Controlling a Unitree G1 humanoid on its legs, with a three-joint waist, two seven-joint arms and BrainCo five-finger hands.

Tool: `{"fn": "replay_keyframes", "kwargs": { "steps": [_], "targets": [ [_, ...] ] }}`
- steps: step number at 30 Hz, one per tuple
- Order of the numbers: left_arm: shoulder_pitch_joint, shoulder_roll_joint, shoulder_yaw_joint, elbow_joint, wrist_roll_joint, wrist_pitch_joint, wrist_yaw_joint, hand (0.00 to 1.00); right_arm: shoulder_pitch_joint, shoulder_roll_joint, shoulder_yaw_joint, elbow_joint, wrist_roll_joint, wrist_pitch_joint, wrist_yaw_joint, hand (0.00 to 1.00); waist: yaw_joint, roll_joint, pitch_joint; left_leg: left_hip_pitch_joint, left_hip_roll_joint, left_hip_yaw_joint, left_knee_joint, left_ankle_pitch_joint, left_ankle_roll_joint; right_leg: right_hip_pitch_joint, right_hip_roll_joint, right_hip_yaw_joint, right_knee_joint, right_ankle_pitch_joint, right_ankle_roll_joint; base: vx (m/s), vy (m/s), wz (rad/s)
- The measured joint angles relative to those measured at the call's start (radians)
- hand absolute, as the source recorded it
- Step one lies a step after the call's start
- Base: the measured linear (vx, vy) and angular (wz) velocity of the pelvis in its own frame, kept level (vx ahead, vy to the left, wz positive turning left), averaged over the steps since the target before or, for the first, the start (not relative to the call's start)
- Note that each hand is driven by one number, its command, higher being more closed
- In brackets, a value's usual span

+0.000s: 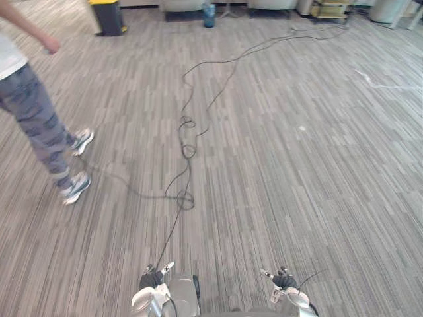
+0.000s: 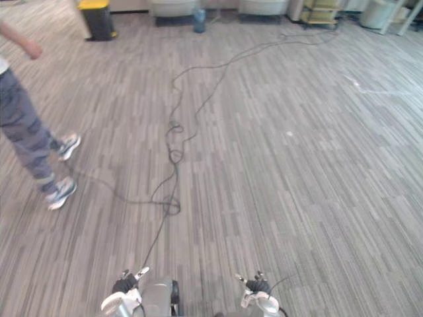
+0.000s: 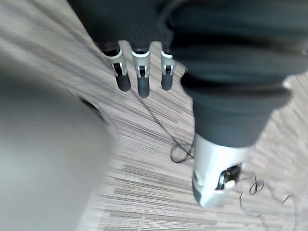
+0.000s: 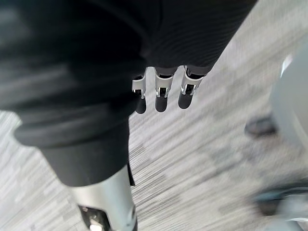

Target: Pick up cushions and gather them together orderly.

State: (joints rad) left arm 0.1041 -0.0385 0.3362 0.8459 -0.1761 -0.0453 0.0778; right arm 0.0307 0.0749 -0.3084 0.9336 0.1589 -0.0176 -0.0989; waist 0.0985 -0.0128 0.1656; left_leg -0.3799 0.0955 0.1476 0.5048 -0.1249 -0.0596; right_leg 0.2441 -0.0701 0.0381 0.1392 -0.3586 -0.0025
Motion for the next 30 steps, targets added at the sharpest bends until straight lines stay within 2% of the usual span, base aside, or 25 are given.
{"fn": "replay_keyframes", "kwargs": {
  "steps": [1,2,4,5,6,7,8,9,11,13,14,15,16,17,18,19,20,21,22,23,24,25,27,29,30],
  "targets": [
    [-0.006,0.013,-0.002,0.009,0.008,-0.003,0.006,0.00,0.014,-0.003,0.008,-0.003,-0.001,0.001,0.003,0.00,-0.009,-0.022,-0.037,0.005,-0.028,0.034,0.018,-0.063,0.032,-0.021,-0.039,0.054,0.036,0.030,-0.010,0.76,0.376,-0.62],
    [-0.004,0.011,-0.002,0.010,0.011,-0.007,0.007,0.00,0.013,-0.006,0.006,-0.007,-0.001,0.000,0.002,0.00,-0.011,-0.021,-0.042,0.009,-0.028,0.039,0.040,-0.084,0.055,-0.038,-0.041,0.077,0.070,0.050,0.014,0.76,0.367,-0.44],
    [-0.001,0.027,0.001,0.014,0.018,-0.005,0.007,0.00,0.016,-0.007,0.020,-0.010,-0.001,0.001,0.008,0.00,-0.010,-0.046,-0.050,0.073,-0.033,0.088,0.076,-0.134,0.094,-0.066,-0.060,0.126,0.215,0.109,0.058,0.73,0.320,-0.68],
    [0.008,0.031,0.000,0.025,0.019,0.003,0.010,0.00,0.022,-0.007,0.038,-0.022,-0.003,-0.002,0.010,0.00,0.000,-0.056,-0.057,0.151,-0.046,0.104,0.046,-0.148,0.117,-0.118,-0.065,0.153,0.371,0.171,0.100,0.78,0.277,-1.29],
    [0.006,0.028,-0.002,0.038,0.017,0.009,0.012,0.00,0.023,-0.012,0.053,-0.038,-0.005,-0.006,0.018,0.00,0.009,-0.044,-0.049,0.261,-0.060,0.109,-0.024,-0.160,0.133,-0.226,-0.045,0.164,0.651,0.221,0.181,0.60,0.188,-1.37],
    [-0.001,0.029,-0.005,0.048,0.016,0.010,0.012,0.00,0.026,-0.012,0.056,-0.047,-0.006,-0.007,0.020,0.00,0.005,-0.043,-0.046,0.313,-0.068,0.119,-0.061,-0.161,0.133,-0.282,-0.033,0.147,0.781,0.220,0.186,0.51,0.119,-1.14],
    [-0.021,0.032,-0.019,0.072,0.014,0.012,0.014,0.00,0.038,-0.012,0.054,-0.060,-0.008,-0.013,0.019,0.00,-0.011,-0.035,-0.036,0.399,-0.077,0.125,-0.115,-0.161,0.133,-0.363,-0.015,0.083,0.942,0.191,0.155,0.51,0.093,-0.64],
    [-0.041,0.032,-0.046,0.093,0.014,0.014,0.017,0.00,0.049,-0.010,0.055,-0.072,-0.009,-0.012,0.018,0.00,-0.026,-0.026,-0.030,0.485,-0.077,0.143,-0.174,-0.161,0.133,-0.446,-0.013,-0.031,1.011,0.146,0.113,0.60,0.109,-0.56],
    [-0.068,0.024,-0.065,0.107,0.014,0.014,0.017,0.00,0.058,-0.007,0.055,-0.112,-0.009,-0.012,0.019,0.00,-0.048,-0.015,-0.021,0.563,-0.079,0.172,-0.235,-0.161,0.132,-0.547,-0.031,-0.167,0.984,0.102,0.066,0.45,0.093,-0.38],
    [-0.113,0.012,-0.089,0.127,0.019,0.015,0.013,0.00,0.053,-0.003,0.035,-0.134,-0.012,-0.016,0.020,0.00,-0.081,-0.019,-0.016,0.655,-0.066,0.175,-0.293,-0.186,0.088,-0.646,-0.056,-0.355,0.802,0.078,0.033,0.48,0.069,-0.06],
    [-0.123,0.009,-0.097,0.130,0.020,0.016,0.009,0.00,0.051,-0.004,0.026,-0.132,-0.013,-0.019,0.020,0.00,-0.085,-0.022,-0.014,0.684,-0.061,0.177,-0.314,-0.192,0.076,-0.662,-0.055,-0.405,0.719,0.086,0.020,0.58,0.024,0.00],
    [-0.128,0.003,-0.104,0.129,0.020,0.015,0.006,0.00,0.048,-0.004,0.012,-0.126,-0.015,-0.020,0.020,0.00,-0.088,-0.026,-0.013,0.727,-0.060,0.185,-0.346,-0.196,0.069,-0.675,-0.047,-0.472,0.576,0.118,-0.025,0.76,-0.074,-0.14],
    [-0.108,-0.007,-0.122,0.128,0.040,0.015,0.004,0.00,0.059,-0.003,0.008,-0.119,-0.040,-0.021,0.019,0.00,-0.089,-0.039,-0.020,0.793,-0.088,0.180,-0.351,-0.195,0.066,-0.671,-0.014,-0.531,0.333,0.242,-0.105,1.08,-0.122,-0.27],
    [-0.099,-0.021,-0.112,0.134,0.053,0.018,0.005,0.00,0.058,-0.013,0.003,-0.120,-0.041,-0.020,0.021,0.00,-0.099,-0.030,-0.018,0.822,-0.089,0.159,-0.323,-0.197,0.062,-0.674,0.009,-0.509,0.343,0.302,-0.250,1.13,-0.118,-0.61],
    [-0.095,-0.024,-0.104,0.141,0.072,0.028,-0.004,0.00,0.037,-0.028,-0.003,-0.122,-0.042,-0.019,0.022,0.00,-0.100,0.013,-0.022,0.810,-0.057,0.147,-0.250,-0.160,0.002,-0.664,0.042,-0.512,0.373,0.233,-0.270,0.77,-0.084,-0.65],
    [-0.097,-0.020,-0.094,0.140,0.079,0.031,-0.001,0.00,0.033,-0.028,-0.003,-0.125,-0.042,-0.020,0.023,0.00,-0.101,0.022,-0.018,0.780,-0.042,0.133,-0.161,-0.114,-0.044,-0.654,0.062,-0.498,0.383,0.209,-0.254,0.89,-0.102,-0.99],
    [-0.094,-0.020,-0.077,0.131,0.083,0.031,-0.001,0.00,0.026,-0.026,0.002,-0.128,-0.042,-0.020,0.026,0.00,-0.098,0.044,-0.005,0.676,-0.011,0.087,0.101,0.051,-0.062,-0.597,0.118,-0.453,0.353,0.174,-0.239,0.74,-0.092,-0.80],
    [-0.086,-0.020,-0.075,0.124,0.082,0.031,-0.001,0.00,0.021,-0.026,0.010,-0.128,-0.040,-0.021,0.027,0.00,-0.094,0.058,0.001,0.615,0.010,0.060,0.226,0.087,-0.092,-0.568,0.142,-0.436,0.332,0.169,-0.239,0.86,-0.056,-1.07],
    [-0.083,-0.017,-0.063,0.107,0.080,0.030,-0.002,0.00,0.007,-0.021,0.026,-0.113,-0.039,-0.019,0.024,0.00,-0.092,0.060,0.018,0.501,0.045,0.032,0.480,0.067,-0.092,-0.489,0.187,-0.387,0.289,0.152,-0.243,0.68,0.000,-1.28],
    [-0.079,-0.008,-0.042,0.078,0.072,0.029,-0.001,0.00,-0.010,0.000,0.054,-0.073,-0.039,-0.013,0.019,0.00,-0.066,0.039,0.036,0.390,0.063,0.025,0.644,-0.011,-0.045,-0.375,0.218,-0.311,0.235,0.135,-0.249,0.66,0.007,-1.20],
    [-0.078,-0.006,-0.043,0.072,0.072,0.029,0.001,0.00,-0.015,-0.001,0.065,-0.065,-0.037,-0.011,0.019,0.00,-0.062,0.035,0.038,0.370,0.062,0.024,0.658,-0.027,-0.037,-0.357,0.221,-0.296,0.221,0.133,-0.245,0.62,0.025,-1.33],
    [-0.072,-0.001,-0.045,0.047,0.069,0.024,0.002,0.00,-0.027,-0.002,0.097,-0.039,-0.038,-0.004,0.021,0.00,-0.045,0.022,0.037,0.272,0.065,0.025,0.661,-0.076,-0.011,-0.278,0.225,-0.233,0.165,0.129,-0.237,0.53,0.075,-1.20],
    [-0.035,0.003,-0.051,-0.012,0.057,0.004,0.003,0.00,-0.035,-0.002,0.100,-0.038,-0.038,-0.002,0.017,0.00,-0.029,0.021,0.030,0.080,0.077,0.028,0.461,-0.141,0.014,-0.153,0.222,-0.092,0.061,0.114,-0.205,0.59,0.155,-1.54],
    [-0.013,-0.003,-0.047,-0.021,0.057,0.001,0.005,0.00,-0.034,-0.002,0.092,-0.040,-0.038,-0.002,0.017,0.00,-0.028,0.027,0.027,0.021,0.055,0.008,0.241,-0.134,0.007,-0.082,0.205,-0.024,0.022,0.098,-0.171,0.57,0.238,-1.13],
    [-0.002,0.001,-0.048,-0.020,0.057,0.000,0.008,0.00,-0.031,-0.002,0.072,-0.037,-0.037,-0.002,0.015,0.00,-0.016,0.025,0.025,0.007,0.019,-0.013,-0.009,-0.085,-0.023,-0.017,0.176,0.032,-0.016,0.076,-0.137,0.68,0.313,-1.06]
  ]
}}
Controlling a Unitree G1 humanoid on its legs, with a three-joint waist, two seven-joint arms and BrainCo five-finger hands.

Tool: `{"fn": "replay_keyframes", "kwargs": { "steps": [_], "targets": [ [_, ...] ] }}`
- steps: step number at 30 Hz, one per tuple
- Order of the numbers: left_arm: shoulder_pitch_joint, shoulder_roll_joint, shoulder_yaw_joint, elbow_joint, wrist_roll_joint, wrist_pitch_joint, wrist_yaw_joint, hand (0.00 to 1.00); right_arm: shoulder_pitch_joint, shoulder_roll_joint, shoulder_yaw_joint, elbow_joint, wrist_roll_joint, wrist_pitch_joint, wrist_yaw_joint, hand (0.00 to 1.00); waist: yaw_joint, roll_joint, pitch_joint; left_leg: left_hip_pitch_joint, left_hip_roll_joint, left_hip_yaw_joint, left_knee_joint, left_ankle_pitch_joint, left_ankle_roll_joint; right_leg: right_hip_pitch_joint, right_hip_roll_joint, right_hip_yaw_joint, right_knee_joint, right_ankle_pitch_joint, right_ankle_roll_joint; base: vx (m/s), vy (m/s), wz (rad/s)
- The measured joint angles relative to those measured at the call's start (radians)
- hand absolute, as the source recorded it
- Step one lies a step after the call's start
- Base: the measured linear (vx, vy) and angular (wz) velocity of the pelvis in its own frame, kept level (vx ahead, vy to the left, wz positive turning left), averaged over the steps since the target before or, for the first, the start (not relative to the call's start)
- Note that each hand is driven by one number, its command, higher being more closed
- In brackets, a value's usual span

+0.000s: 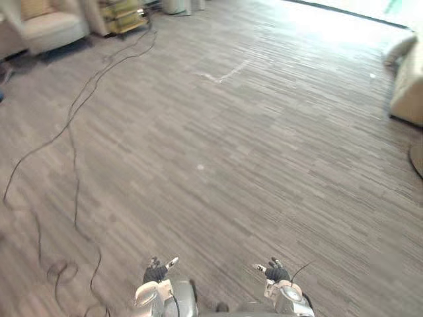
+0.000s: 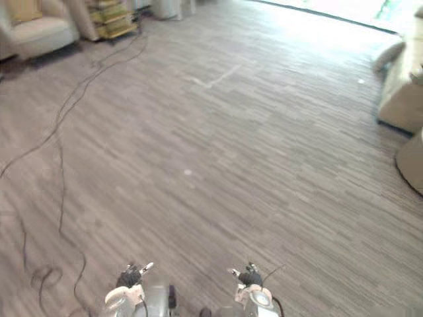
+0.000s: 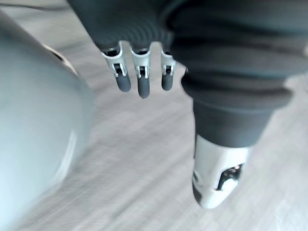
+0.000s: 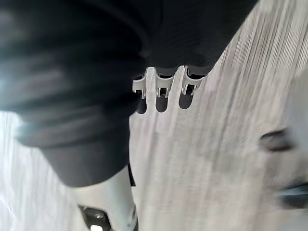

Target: Pick up cushions and gather them together orderly.

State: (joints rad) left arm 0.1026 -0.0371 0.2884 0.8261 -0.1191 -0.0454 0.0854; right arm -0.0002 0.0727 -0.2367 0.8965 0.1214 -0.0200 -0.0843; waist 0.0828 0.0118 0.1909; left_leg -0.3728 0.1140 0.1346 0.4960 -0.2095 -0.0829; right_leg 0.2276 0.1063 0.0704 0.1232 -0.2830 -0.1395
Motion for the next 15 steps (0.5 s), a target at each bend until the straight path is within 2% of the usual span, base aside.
{"fn": "replay_keyframes", "kwargs": {
  "steps": [1,2,3,4,5,6,7,8,9,10,11,12,14,15],
  "targets": [
    [0.004,0.002,-0.002,0.000,-0.004,-0.001,0.000,0.00,-0.001,-0.001,-0.005,0.002,0.000,0.000,-0.001,0.00,0.005,-0.001,-0.001,-0.013,-0.010,-0.011,-0.066,0.048,-0.001,0.022,-0.012,0.017,-0.015,-0.008,0.013,0.87,0.403,-1.14],
    [0.006,0.003,-0.004,-0.004,-0.013,-0.006,0.000,0.00,-0.002,-0.001,-0.003,0.015,0.000,-0.001,-0.002,0.00,0.020,-0.012,-0.014,-0.029,-0.027,-0.012,-0.126,0.174,0.003,0.049,-0.037,0.057,-0.031,-0.018,0.034,0.62,0.297,-0.92],
    [0.002,0.013,-0.001,-0.009,-0.011,-0.007,0.003,0.00,-0.002,0.001,0.013,0.029,0.003,0.001,-0.004,0.00,0.031,-0.035,-0.029,-0.022,-0.047,0.004,-0.141,0.217,0.059,0.054,-0.068,0.084,-0.022,-0.022,0.048,0.96,0.440,-0.79],
    [-0.011,0.032,-0.027,0.002,-0.008,-0.007,0.008,0.00,0.000,-0.003,0.006,0.032,0.007,0.002,0.002,0.00,0.026,-0.059,-0.042,-0.007,-0.061,0.042,-0.128,0.185,0.099,0.025,-0.107,0.101,0.026,0.007,0.102,0.81,0.375,-0.46],
    [-0.011,0.034,-0.029,0.005,-0.008,-0.008,0.008,0.00,-0.001,-0.004,-0.001,0.028,0.010,0.001,0.001,0.00,0.024,-0.061,-0.044,-0.002,-0.061,0.053,-0.106,0.162,0.114,0.013,-0.111,0.119,0.067,0.024,0.132,0.92,0.443,-0.38],
    [-0.012,0.041,-0.029,0.005,-0.009,-0.008,0.012,0.00,0.008,0.001,-0.006,0.020,0.010,-0.002,0.001,0.00,0.025,-0.074,-0.042,0.044,-0.076,0.080,-0.088,0.129,0.145,0.000,-0.128,0.132,0.173,0.057,0.182,0.70,0.364,-0.60],
    [-0.009,0.048,-0.035,0.010,-0.012,-0.003,0.015,0.00,0.020,0.000,-0.005,0.017,0.010,-0.010,0.001,0.00,0.024,-0.085,-0.041,0.126,-0.094,0.106,-0.097,0.096,0.162,-0.068,-0.136,0.125,0.391,0.121,0.253,0.66,0.342,-0.64],
    [-0.006,0.047,-0.039,0.010,-0.013,-0.002,0.018,0.00,0.023,-0.002,-0.005,0.016,0.010,-0.014,0.002,0.00,0.024,-0.083,-0.040,0.164,-0.096,0.111,-0.103,0.073,0.164,-0.116,-0.134,0.121,0.520,0.181,0.292,0.58,0.291,-0.75],
    [-0.005,0.047,-0.053,0.013,-0.019,0.000,0.020,0.00,0.028,-0.010,0.006,0.015,0.009,-0.020,0.003,0.00,0.020,-0.072,-0.033,0.245,-0.100,0.112,-0.116,0.019,0.153,-0.224,-0.139,0.095,0.779,0.249,0.352,0.42,0.197,-0.56],
    [-0.010,0.047,-0.060,0.020,-0.022,0.005,0.020,0.00,0.037,-0.010,0.014,0.012,0.007,-0.020,0.004,0.00,0.011,-0.070,-0.030,0.290,-0.105,0.114,-0.128,-0.009,0.148,-0.283,-0.148,0.061,0.897,0.241,0.344,0.48,0.200,-0.43],
    [-0.024,0.044,-0.070,0.040,-0.024,0.010,0.022,0.00,0.056,-0.011,0.019,0.007,0.007,-0.019,0.005,0.00,-0.004,-0.061,-0.025,0.361,-0.108,0.118,-0.155,-0.041,0.151,-0.361,-0.167,-0.006,1.010,0.199,0.312,0.52,0.182,-0.37],
    [-0.038,0.032,-0.072,0.052,-0.033,0.012,0.025,0.00,0.070,-0.011,0.016,-0.044,0.005,-0.019,0.005,0.00,-0.011,-0.048,-0.022,0.444,-0.103,0.128,-0.210,-0.074,0.146,-0.455,-0.179,-0.078,1.047,0.143,0.255,0.51,0.166,-0.37],
    [-0.046,0.026,-0.071,0.061,-0.033,0.013,0.027,0.00,0.071,-0.003,0.012,-0.068,0.005,-0.024,0.007,0.00,-0.029,-0.046,-0.015,0.541,-0.104,0.139,-0.273,-0.106,0.133,-0.569,-0.200,-0.193,0.987,0.088,0.222,0.41,0.101,-0.32],
    [-0.059,0.022,-0.077,0.084,-0.032,0.015,0.025,0.00,0.076,-0.006,-0.013,-0.081,0.005,-0.028,0.007,0.00,-0.038,-0.053,-0.014,0.595,-0.104,0.140,-0.298,-0.127,0.124,-0.619,-0.211,-0.282,0.857,0.072,0.206,0.42,0.052,-0.08]
  ]
}}
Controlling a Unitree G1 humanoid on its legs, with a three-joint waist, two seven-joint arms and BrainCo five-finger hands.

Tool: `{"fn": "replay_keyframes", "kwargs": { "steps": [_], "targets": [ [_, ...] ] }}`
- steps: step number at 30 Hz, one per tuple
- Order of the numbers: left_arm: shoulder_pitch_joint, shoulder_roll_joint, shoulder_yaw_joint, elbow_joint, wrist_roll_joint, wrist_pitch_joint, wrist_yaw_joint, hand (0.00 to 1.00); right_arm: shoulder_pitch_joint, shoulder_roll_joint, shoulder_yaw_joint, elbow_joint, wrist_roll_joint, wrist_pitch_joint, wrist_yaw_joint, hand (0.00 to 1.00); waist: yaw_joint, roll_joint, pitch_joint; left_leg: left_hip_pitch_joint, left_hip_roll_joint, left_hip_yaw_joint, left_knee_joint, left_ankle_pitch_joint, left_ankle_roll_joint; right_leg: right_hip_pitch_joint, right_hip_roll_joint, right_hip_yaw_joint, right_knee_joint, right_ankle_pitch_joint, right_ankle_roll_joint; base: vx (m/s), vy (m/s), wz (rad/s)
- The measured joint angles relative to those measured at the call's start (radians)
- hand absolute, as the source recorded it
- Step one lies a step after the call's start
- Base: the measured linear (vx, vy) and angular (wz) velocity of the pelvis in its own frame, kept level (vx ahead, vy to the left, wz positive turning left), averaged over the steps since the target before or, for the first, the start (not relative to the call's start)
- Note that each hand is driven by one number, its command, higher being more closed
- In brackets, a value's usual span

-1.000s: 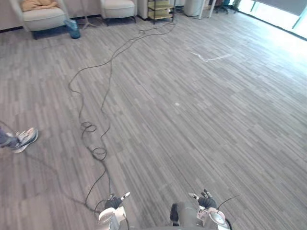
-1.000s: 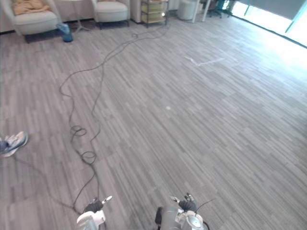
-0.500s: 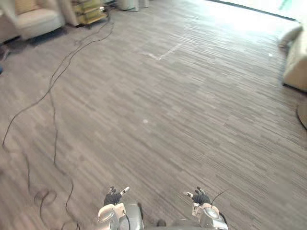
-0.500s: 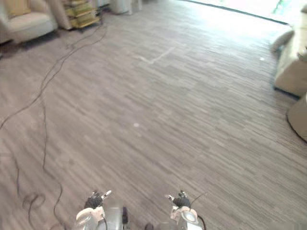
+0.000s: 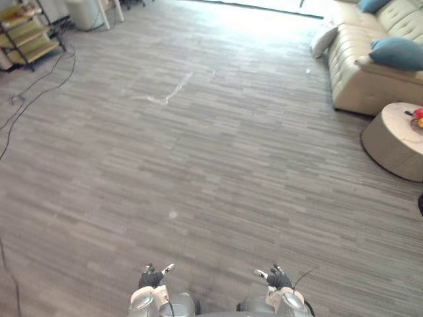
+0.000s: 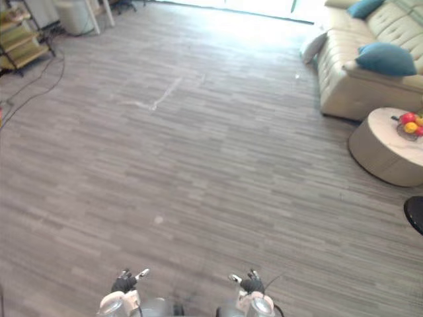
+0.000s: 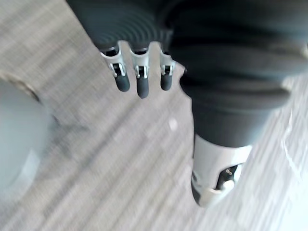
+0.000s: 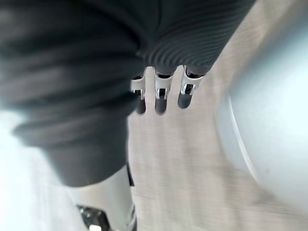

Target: Pick up cushions and gather them together orderly.

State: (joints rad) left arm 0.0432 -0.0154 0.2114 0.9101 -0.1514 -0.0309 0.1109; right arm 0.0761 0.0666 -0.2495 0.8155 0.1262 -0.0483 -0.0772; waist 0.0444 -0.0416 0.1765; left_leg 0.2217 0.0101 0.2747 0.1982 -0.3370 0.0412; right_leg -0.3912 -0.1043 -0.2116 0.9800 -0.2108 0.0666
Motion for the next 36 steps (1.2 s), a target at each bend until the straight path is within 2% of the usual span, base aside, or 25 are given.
{"fn": "replay_keyframes", "kwargs": {
  "steps": [2,3,4,5,6,7,8,9,10,11,12,13,15,17,18,20,21,23,25,26,27,29,30,32,36],
  "targets": [
    [-0.008,-0.012,-0.006,0.015,0.007,0.001,-0.003,0.00,0.004,0.002,-0.038,0.001,0.000,-0.002,-0.002,0.00,-0.013,-0.002,0.000,0.081,-0.003,-0.001,-0.049,-0.014,-0.001,-0.011,-0.004,-0.106,-0.249,0.015,-0.033,0.58,0.002,0.23],
    [-0.011,-0.017,-0.014,0.030,0.015,0.001,-0.007,0.00,0.001,0.001,-0.062,0.006,0.001,-0.002,-0.003,0.00,-0.030,-0.002,-0.001,0.135,-0.009,-0.017,-0.088,-0.017,-0.001,-0.006,0.013,-0.135,-0.450,0.065,-0.043,0.63,-0.040,0.46],
    [-0.003,-0.018,-0.014,0.032,0.021,0.001,-0.010,0.00,0.002,0.000,-0.063,0.006,0.000,-0.001,-0.004,0.00,-0.034,-0.003,-0.001,0.150,-0.014,-0.031,-0.093,-0.017,0.000,-0.007,0.019,-0.131,-0.508,0.082,-0.051,0.68,-0.086,0.58],
    [0.009,-0.019,-0.014,0.023,0.037,0.001,-0.014,0.00,0.010,-0.001,-0.062,0.008,0.000,0.003,-0.005,0.00,-0.042,-0.012,-0.007,0.171,-0.029,-0.066,-0.072,-0.017,0.000,-0.007,0.023,-0.107,-0.540,0.128,-0.119,0.73,-0.137,0.48],
    [0.007,-0.024,-0.012,0.023,0.044,0.001,-0.018,0.00,0.010,-0.018,-0.062,0.017,-0.001,0.008,-0.003,0.00,-0.049,0.001,-0.013,0.153,-0.010,-0.104,0.041,-0.017,-0.001,0.003,0.036,-0.087,-0.498,0.167,-0.203,0.73,-0.154,0.34],
    [0.008,-0.028,-0.011,0.023,0.045,0.001,-0.017,0.00,0.001,-0.033,-0.055,0.023,-0.002,0.009,-0.002,0.00,-0.046,0.028,-0.013,0.111,0.018,-0.119,0.153,-0.010,-0.012,0.024,0.045,-0.095,-0.496,0.146,-0.198,0.74,-0.152,0.09],
    [0.006,-0.035,-0.003,0.020,0.044,0.000,-0.017,0.00,-0.002,-0.048,-0.050,0.022,-0.003,0.008,-0.003,0.00,-0.045,0.060,-0.009,0.015,0.051,-0.146,0.387,0.046,-0.086,0.057,0.073,-0.101,-0.506,0.108,-0.200,0.70,-0.139,-0.22],
    [0.016,-0.048,0.026,0.000,0.037,0.000,-0.014,0.00,-0.016,-0.068,-0.030,0.021,0.002,0.010,-0.008,0.00,-0.034,0.104,0.000,-0.135,0.101,-0.187,0.699,0.237,-0.153,0.121,0.127,-0.081,-0.543,0.071,-0.211,0.70,-0.100,-0.39],
    [0.020,-0.048,0.038,-0.008,0.031,0.000,-0.014,0.00,-0.023,-0.071,-0.020,0.025,0.003,0.010,-0.010,0.00,-0.027,0.118,0.003,-0.180,0.122,-0.183,0.795,0.246,-0.163,0.154,0.150,-0.070,-0.559,0.059,-0.220,0.69,-0.051,-0.89],
    [0.033,-0.045,0.047,-0.019,0.024,-0.001,-0.014,0.00,-0.040,-0.056,-0.001,0.039,0.006,0.013,-0.013,0.00,-0.006,0.124,0.016,-0.248,0.153,-0.160,0.920,0.209,-0.135,0.229,0.192,-0.024,-0.588,0.030,-0.241,0.71,0.002,-1.01],
    [0.038,-0.034,0.046,-0.030,0.020,-0.001,-0.014,0.00,-0.046,-0.036,0.020,0.049,0.010,0.014,-0.013,0.00,0.008,0.111,0.024,-0.292,0.161,-0.156,0.959,0.186,-0.125,0.283,0.204,0.002,-0.613,0.015,-0.245,0.83,-0.017,-1.19],
    [0.057,-0.015,0.045,-0.066,0.019,-0.004,-0.014,0.00,-0.060,0.001,0.058,0.063,0.012,0.019,-0.012,0.00,0.016,0.082,0.029,-0.382,0.168,-0.128,0.935,0.144,-0.117,0.387,0.211,0.050,-0.688,0.002,-0.239,0.66,-0.020,-0.78],
    [0.078,-0.007,0.044,-0.094,0.015,-0.006,-0.015,0.00,-0.058,0.003,0.093,0.074,0.012,0.029,-0.006,0.00,0.027,0.055,0.016,-0.474,0.173,-0.075,0.804,0.109,-0.107,0.468,0.210,0.112,-0.775,-0.005,-0.227,0.61,0.019,-0.87],
    [0.099,-0.021,0.056,-0.114,0.001,-0.009,-0.014,0.00,-0.072,0.003,0.083,0.071,0.011,0.030,-0.011,0.00,0.036,0.064,0.010,-0.538,0.161,-0.048,0.524,0.105,-0.101,0.553,0.201,0.180,-0.837,-0.009,-0.189,0.72,0.149,-0.97],
    [0.098,-0.033,0.068,-0.114,-0.001,-0.010,-0.012,0.00,-0.077,0.004,0.059,0.074,0.010,0.030,-0.012,0.00,0.051,0.067,0.008,-0.534,0.130,-0.053,0.270,0.154,-0.121,0.603,0.182,0.224,-0.874,-0.024,-0.163,0.69,0.216,-0.80],
    [0.096,-0.036,0.064,-0.112,-0.003,-0.014,-0.011,0.00,-0.082,0.000,0.056,0.087,0.007,0.029,-0.012,0.00,0.072,0.061,0.003,-0.535,0.092,-0.084,0.121,0.325,-0.122,0.660,0.149,0.281,-0.915,-0.043,-0.132,0.73,0.278,-0.90],
    [0.093,-0.015,0.064,-0.108,0.002,-0.015,-0.009,0.00,-0.081,0.005,0.070,0.110,-0.001,0.032,-0.012,0.00,0.073,0.036,-0.018,-0.528,0.058,-0.070,0.114,0.336,-0.062,0.670,0.104,0.296,-0.911,-0.048,-0.116,0.77,0.316,-0.53],
    [0.082,0.003,0.049,-0.079,0.004,-0.014,-0.008,0.00,-0.072,-0.003,0.057,0.107,-0.007,0.032,-0.009,0.00,0.060,0.019,-0.031,-0.510,0.050,-0.029,0.166,0.276,-0.004,0.635,0.072,0.321,-0.818,-0.006,-0.047,0.75,0.318,-0.37],
    [0.080,0.008,0.055,-0.074,0.001,-0.008,-0.002,0.00,-0.048,0.004,0.062,0.098,-0.009,0.031,-0.008,0.00,0.069,-0.003,-0.029,-0.408,0.023,0.015,0.162,0.246,0.033,0.558,0.050,0.324,-0.536,0.047,0.017,0.72,0.332,-0.65],
    [0.083,0.006,0.047,-0.071,0.002,-0.006,-0.002,0.00,-0.037,-0.004,0.065,0.092,-0.010,0.028,-0.007,0.00,0.063,0.004,-0.027,-0.327,0.014,0.018,0.134,0.205,0.037,0.440,0.047,0.318,-0.261,0.157,0.061,0.54,0.242,-0.67],
    [0.072,0.004,0.041,-0.047,0.003,-0.004,-0.002,0.00,-0.017,-0.008,0.067,0.072,-0.010,0.023,-0.003,0.00,0.049,0.020,-0.017,-0.225,0.006,0.003,0.093,0.130,0.013,0.307,0.057,0.294,0.022,0.150,0.048,0.55,0.220,-0.51],
    [0.045,0.015,0.031,-0.006,0.004,0.002,-0.001,0.00,-0.004,-0.007,0.074,0.022,-0.010,0.021,-0.001,0.00,0.019,0.019,-0.016,-0.140,-0.008,-0.003,0.054,0.098,0.020,0.169,0.053,0.230,0.137,0.067,0.019,0.52,0.156,-0.01],
    [0.024,0.006,0.018,0.005,0.004,0.002,-0.001,0.00,0.004,-0.007,0.066,-0.017,-0.010,0.017,-0.001,0.00,0.001,0.040,-0.009,-0.074,-0.001,-0.014,0.005,0.068,0.025,0.070,0.050,0.134,0.107,0.027,-0.002,0.48,0.121,0.16],
    [-0.002,-0.002,0.005,0.013,0.006,0.002,-0.004,0.00,0.005,-0.005,0.055,-0.038,-0.009,0.009,0.003,0.00,0.000,0.024,0.000,0.000,-0.006,-0.022,-0.032,0.024,0.009,-0.022,0.033,0.041,-0.007,0.010,-0.015,0.49,0.087,0.14],
    [-0.018,-0.031,0.004,0.043,0.035,0.003,-0.009,0.00,0.004,-0.003,-0.001,-0.036,-0.006,0.007,-0.001,0.00,-0.033,0.014,0.006,0.157,-0.009,-0.078,-0.078,-0.049,0.007,-0.052,0.042,-0.023,-0.478,0.075,-0.044,0.64,-0.036,0.52]
  ]
}}
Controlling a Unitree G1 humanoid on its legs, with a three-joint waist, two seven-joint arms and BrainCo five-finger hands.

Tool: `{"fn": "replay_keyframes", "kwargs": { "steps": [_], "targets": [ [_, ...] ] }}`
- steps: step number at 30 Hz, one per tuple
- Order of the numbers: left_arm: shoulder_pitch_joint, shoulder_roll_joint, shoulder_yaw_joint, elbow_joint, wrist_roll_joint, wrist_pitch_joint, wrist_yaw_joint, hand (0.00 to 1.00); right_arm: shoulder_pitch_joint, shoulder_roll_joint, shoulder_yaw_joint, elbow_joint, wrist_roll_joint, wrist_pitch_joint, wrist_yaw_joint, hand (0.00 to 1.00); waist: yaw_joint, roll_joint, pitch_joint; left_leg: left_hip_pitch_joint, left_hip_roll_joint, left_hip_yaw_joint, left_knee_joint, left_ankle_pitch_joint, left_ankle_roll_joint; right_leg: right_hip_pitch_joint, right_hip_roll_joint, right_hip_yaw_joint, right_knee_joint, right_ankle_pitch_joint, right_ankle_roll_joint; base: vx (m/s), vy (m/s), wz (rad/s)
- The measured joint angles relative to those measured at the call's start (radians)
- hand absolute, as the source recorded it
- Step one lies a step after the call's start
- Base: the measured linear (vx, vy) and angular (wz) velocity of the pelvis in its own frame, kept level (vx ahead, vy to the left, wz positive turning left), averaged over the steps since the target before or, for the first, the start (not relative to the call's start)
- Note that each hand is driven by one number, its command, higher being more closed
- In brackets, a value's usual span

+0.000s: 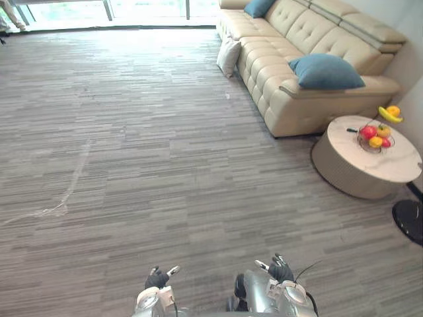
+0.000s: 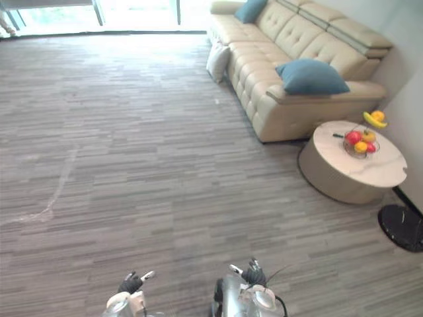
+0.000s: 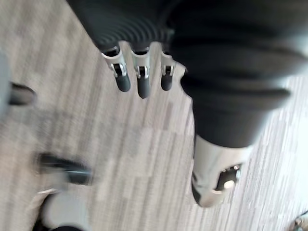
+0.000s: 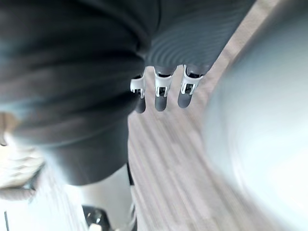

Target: Pick up cushions and gather them together orderly.

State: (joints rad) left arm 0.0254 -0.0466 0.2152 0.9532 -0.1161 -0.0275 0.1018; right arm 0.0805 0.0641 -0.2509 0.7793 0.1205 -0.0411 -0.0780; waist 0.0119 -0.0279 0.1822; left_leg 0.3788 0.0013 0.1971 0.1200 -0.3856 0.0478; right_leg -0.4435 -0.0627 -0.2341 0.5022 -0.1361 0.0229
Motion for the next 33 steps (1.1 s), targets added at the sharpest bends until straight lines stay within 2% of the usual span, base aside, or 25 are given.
{"fn": "replay_keyframes", "kwargs": {
  "steps": [1,2,3,4,5,6,7,8,9,10,11,14,16,17,18,19,21,23,24,25,26,27,30,32,33],
  "targets": [
    [0.007,-0.003,0.000,-0.002,0.009,-0.002,-0.001,0.00,0.002,-0.001,0.001,0.002,-0.001,0.001,-0.001,0.00,-0.008,-0.007,-0.004,0.035,-0.008,-0.033,0.005,0.000,0.000,0.002,0.002,0.021,-0.040,0.012,-0.027,0.78,-0.130,0.71],
    [0.010,-0.008,0.002,-0.002,0.012,-0.002,-0.004,0.00,0.003,-0.007,0.004,0.001,-0.001,0.001,0.000,0.00,-0.013,0.003,-0.007,0.056,0.001,-0.068,0.030,0.000,-0.001,0.012,0.011,0.038,-0.017,0.103,-0.100,0.82,-0.173,0.62],
    [0.015,-0.021,0.002,0.000,0.020,0.001,-0.008,0.00,-0.001,-0.028,0.004,-0.001,-0.002,0.001,0.001,0.00,-0.015,0.039,-0.019,0.051,0.038,-0.101,0.089,0.006,-0.011,0.015,0.023,0.016,0.041,0.076,-0.125,0.97,-0.220,0.37],
    [0.018,-0.020,-0.006,0.000,0.030,0.004,-0.018,0.00,-0.011,-0.043,0.004,0.002,-0.002,0.002,0.001,0.00,-0.012,0.075,-0.023,-0.005,0.067,-0.125,0.244,0.040,-0.069,0.032,0.045,-0.001,0.066,0.020,-0.137,0.81,-0.181,0.13],
    [0.019,-0.021,-0.001,0.000,0.035,0.005,-0.018,0.00,-0.022,-0.047,0.005,0.003,-0.002,0.002,0.001,0.00,-0.010,0.093,-0.021,-0.063,0.083,-0.141,0.376,0.092,-0.126,0.053,0.059,-0.008,0.063,-0.006,-0.142,0.96,-0.188,-0.12],
    [0.026,-0.021,0.020,0.000,0.036,0.012,-0.016,0.00,-0.031,-0.048,0.017,0.005,-0.002,0.003,-0.002,0.00,-0.006,0.116,-0.014,-0.183,0.096,-0.181,0.612,0.247,-0.197,0.106,0.087,0.003,0.027,-0.038,-0.144,0.63,-0.093,-0.26],
    [0.026,-0.017,0.038,-0.003,0.036,0.013,-0.016,0.00,-0.044,-0.048,0.028,0.015,-0.002,0.004,-0.003,0.00,-0.003,0.128,-0.002,-0.257,0.111,-0.179,0.769,0.309,-0.233,0.159,0.111,0.014,-0.010,-0.052,-0.148,0.92,-0.110,-0.31],
    [0.026,-0.016,0.050,-0.022,0.031,0.013,-0.016,0.00,-0.063,-0.042,0.036,0.043,-0.002,0.013,-0.004,0.00,0.000,0.127,0.026,-0.333,0.146,-0.143,0.934,0.280,-0.192,0.256,0.136,0.028,-0.064,-0.063,-0.156,0.58,-0.036,-0.34],
    [0.030,-0.008,0.056,-0.049,0.023,0.011,-0.014,0.00,-0.071,-0.025,0.052,0.070,-0.002,0.021,-0.006,0.00,0.024,0.110,0.039,-0.396,0.166,-0.102,1.029,0.230,-0.161,0.351,0.144,0.048,-0.115,-0.076,-0.162,0.69,-0.045,-0.35],
    [0.034,-0.001,0.053,-0.072,0.015,0.009,-0.013,0.00,-0.069,-0.011,0.072,0.076,-0.002,0.024,-0.008,0.00,0.044,0.094,0.039,-0.451,0.168,-0.072,1.045,0.202,-0.152,0.413,0.142,0.064,-0.161,-0.081,-0.161,0.60,-0.048,-0.43],
    [0.052,0.004,0.051,-0.104,0.012,0.004,-0.013,0.00,-0.065,0.007,0.095,0.088,-0.002,0.024,-0.007,0.00,0.054,0.071,0.024,-0.535,0.177,-0.023,1.005,0.167,-0.130,0.488,0.138,0.084,-0.233,-0.082,-0.158,0.70,-0.035,-0.42],
    [0.075,-0.008,0.066,-0.157,0.002,-0.009,-0.012,0.00,-0.087,0.007,0.131,0.102,-0.003,0.030,-0.005,0.00,0.069,0.067,0.015,-0.687,0.192,0.066,0.678,0.126,-0.097,0.629,0.116,0.130,-0.359,-0.090,-0.118,0.63,0.057,-0.41],
    [0.086,-0.014,0.082,-0.157,-0.002,-0.010,-0.006,0.00,-0.089,0.007,0.130,0.102,-0.004,0.030,-0.009,0.00,0.092,0.072,0.015,-0.712,0.159,0.068,0.365,0.185,-0.116,0.713,0.085,0.147,-0.419,-0.111,-0.080,0.66,0.173,-0.49],
    [0.101,-0.014,0.083,-0.158,-0.007,-0.010,-0.004,0.00,-0.089,0.006,0.137,0.103,-0.006,0.030,-0.009,0.00,0.103,0.068,0.009,-0.721,0.142,0.062,0.274,0.281,-0.113,0.750,0.069,0.159,-0.448,-0.129,-0.055,0.63,0.252,-0.39],
    [0.108,-0.013,0.083,-0.159,-0.013,-0.014,0.001,0.00,-0.089,0.006,0.143,0.108,-0.013,0.030,-0.008,0.00,0.108,0.057,-0.011,-0.728,0.103,0.058,0.276,0.352,-0.058,0.769,0.043,0.165,-0.459,-0.139,-0.040,0.80,0.323,-0.17],
    [0.104,-0.001,0.080,-0.157,-0.014,-0.012,0.002,0.00,-0.090,0.007,0.147,0.109,-0.014,0.031,-0.008,0.00,0.107,0.038,-0.023,-0.726,0.077,0.058,0.268,0.333,-0.033,0.768,0.015,0.160,-0.443,-0.137,-0.037,0.84,0.346,0.15],
    [0.103,0.016,0.075,-0.142,-0.026,-0.010,0.003,0.00,-0.071,0.006,0.125,0.108,-0.030,0.032,-0.009,0.00,0.103,0.008,-0.028,-0.683,0.025,0.067,0.271,0.286,0.027,0.702,-0.039,0.188,-0.241,-0.101,0.023,0.78,0.329,0.32],
    [0.099,0.027,0.070,-0.128,-0.036,-0.008,0.006,0.00,-0.049,0.003,0.117,0.105,-0.042,0.031,-0.010,0.00,0.101,-0.009,-0.026,-0.587,-0.011,0.067,0.252,0.226,0.033,0.594,-0.067,0.234,0.095,-0.022,0.094,0.52,0.219,0.13],
    [0.095,0.031,0.071,-0.116,-0.035,-0.007,0.007,0.00,-0.044,-0.004,0.118,0.103,-0.043,0.029,-0.008,0.00,0.100,-0.016,-0.022,-0.530,-0.029,0.067,0.240,0.194,0.031,0.510,-0.079,0.261,0.314,0.054,0.113,0.58,0.215,0.02],
    [0.084,0.034,0.067,-0.094,-0.034,-0.001,0.009,0.00,-0.025,-0.005,0.117,0.100,-0.043,0.026,-0.003,0.00,0.090,-0.008,-0.016,-0.443,-0.040,0.057,0.227,0.150,0.030,0.412,-0.079,0.269,0.532,0.054,0.116,0.66,0.219,0.09],
    [0.080,0.033,0.059,-0.080,-0.033,0.000,0.009,0.00,-0.008,-0.005,0.118,0.095,-0.043,0.025,-0.002,0.00,0.080,0.000,-0.013,-0.387,-0.041,0.047,0.207,0.130,0.032,0.360,-0.075,0.253,0.600,0.038,0.110,0.62,0.168,0.22],
    [0.075,0.031,0.052,-0.072,-0.032,0.008,0.010,0.00,0.008,-0.006,0.115,0.050,-0.044,0.019,0.000,0.00,0.072,0.015,-0.021,-0.297,-0.044,0.028,0.149,0.106,0.034,0.244,-0.074,0.206,0.640,-0.015,0.077,0.51,0.112,0.23],
    [0.068,0.035,0.042,-0.067,-0.032,0.012,0.010,0.00,0.012,-0.005,0.078,0.008,-0.044,0.012,0.001,0.00,0.038,0.008,-0.020,-0.178,-0.043,-0.033,0.083,0.051,0.036,0.089,-0.075,0.087,0.488,-0.074,0.064,0.54,0.023,0.56],
    [0.055,0.027,0.040,-0.050,-0.031,0.014,0.010,0.00,0.012,-0.009,0.038,-0.003,-0.043,0.011,0.001,0.00,0.026,0.009,-0.019,-0.091,-0.035,-0.074,0.057,0.003,0.038,0.037,-0.065,0.027,0.213,-0.046,0.037,0.61,-0.057,0.70],
    [0.054,0.019,0.039,-0.048,-0.026,0.014,0.010,0.00,0.007,-0.010,0.025,-0.001,-0.043,0.012,0.001,0.00,0.021,0.013,-0.022,-0.046,-0.026,-0.097,0.038,-0.021,0.043,0.030,-0.041,0.020,0.044,-0.001,0.033,0.76,-0.127,0.73]
  ]
}}
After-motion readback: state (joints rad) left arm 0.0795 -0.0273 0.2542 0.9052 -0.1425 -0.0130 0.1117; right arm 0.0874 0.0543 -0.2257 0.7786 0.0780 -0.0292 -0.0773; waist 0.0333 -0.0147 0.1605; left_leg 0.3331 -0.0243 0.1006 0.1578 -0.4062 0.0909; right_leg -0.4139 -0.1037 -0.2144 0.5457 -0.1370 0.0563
